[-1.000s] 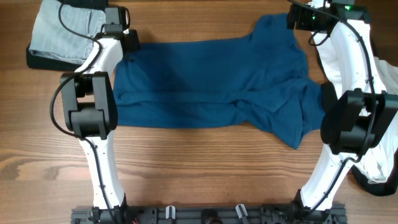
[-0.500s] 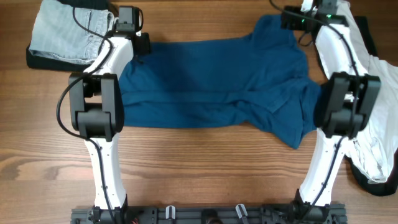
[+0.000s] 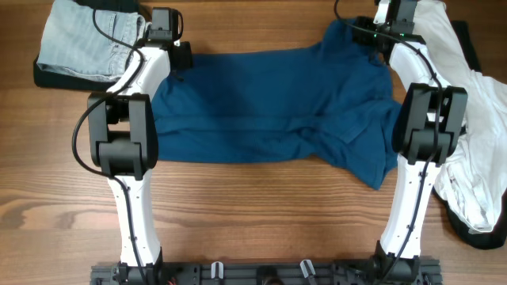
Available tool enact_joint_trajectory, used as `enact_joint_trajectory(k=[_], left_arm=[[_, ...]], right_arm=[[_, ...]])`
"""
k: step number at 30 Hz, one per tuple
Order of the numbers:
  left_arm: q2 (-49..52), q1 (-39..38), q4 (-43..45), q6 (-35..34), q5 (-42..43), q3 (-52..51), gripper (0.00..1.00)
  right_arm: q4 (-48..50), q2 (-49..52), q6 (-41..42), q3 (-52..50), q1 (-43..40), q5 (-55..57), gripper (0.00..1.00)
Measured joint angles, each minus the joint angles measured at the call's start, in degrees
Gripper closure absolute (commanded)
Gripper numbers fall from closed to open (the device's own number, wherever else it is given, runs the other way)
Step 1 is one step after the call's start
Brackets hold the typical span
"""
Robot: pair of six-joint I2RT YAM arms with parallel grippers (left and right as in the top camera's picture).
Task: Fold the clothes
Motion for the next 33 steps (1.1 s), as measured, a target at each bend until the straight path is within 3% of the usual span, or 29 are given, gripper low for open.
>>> enact_joint_trajectory(k=[1,4,10,15,25,33], left_arm=[[0.0,0.0,0.0,-0.1,0.0,0.0,0.96],[0.0,0.0,0.0,-0.1,0.0,0.0,0.96],[0.0,0.0,0.0,-0.1,0.0,0.0,0.96],[0.0,0.0,0.0,-0.1,0.0,0.0,0.96],[-1.1,0.0,-0.4,-0.1,0.0,-0.2,0.96],[-8.7,0.0,-1.5,-0.1,0.0,-0.3,0.96]], right_arm=[[0.5,0.4,0.8,0.0,0.0,-0.3,0.57],[1.9,1.8,2.8,0.0,0.1,-0.7,0.77],[1.4,2.0,4.7,0.1,0.1,-0.7,0.96],[-0.1,2.0,4.8,0.5,0.1,-0.7,0.96],[-15.7,1.0,1.7,6.0,0.2,0.2,0.96],[-21.9,-7.7,-1.8,6.8,-0.1,1.0,0.96]])
